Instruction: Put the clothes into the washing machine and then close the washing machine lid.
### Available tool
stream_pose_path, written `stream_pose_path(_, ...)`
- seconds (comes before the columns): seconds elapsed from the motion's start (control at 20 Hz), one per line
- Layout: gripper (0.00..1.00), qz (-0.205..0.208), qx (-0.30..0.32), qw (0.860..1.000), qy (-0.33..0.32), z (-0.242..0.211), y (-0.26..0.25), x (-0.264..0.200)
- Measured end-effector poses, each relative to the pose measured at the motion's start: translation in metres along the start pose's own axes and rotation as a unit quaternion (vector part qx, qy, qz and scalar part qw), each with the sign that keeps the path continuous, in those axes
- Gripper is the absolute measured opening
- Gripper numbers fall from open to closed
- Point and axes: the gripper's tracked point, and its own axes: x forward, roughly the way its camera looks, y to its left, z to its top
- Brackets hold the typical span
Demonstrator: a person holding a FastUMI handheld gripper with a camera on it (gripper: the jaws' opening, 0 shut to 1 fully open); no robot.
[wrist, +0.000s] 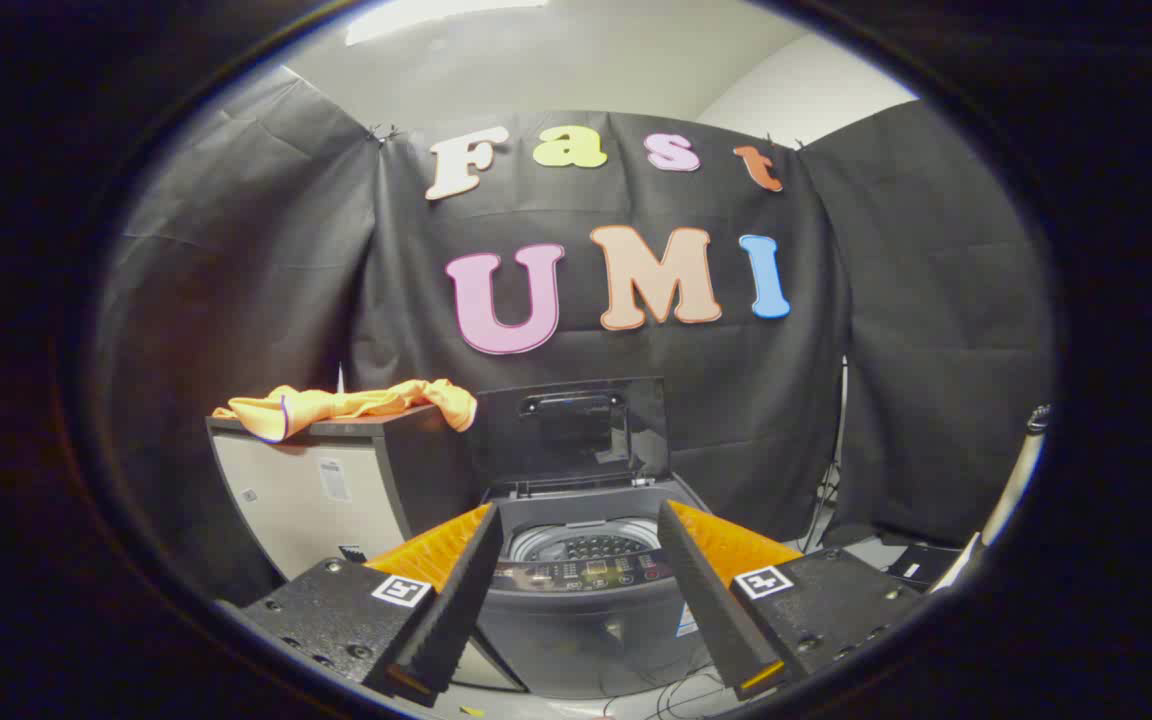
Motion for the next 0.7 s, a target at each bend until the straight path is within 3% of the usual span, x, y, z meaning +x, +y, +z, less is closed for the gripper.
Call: stream_pose_path(0.7, 0.95, 0.009, -0.010, 1.000, 0.009, 0.028, 0.042, 0.024)
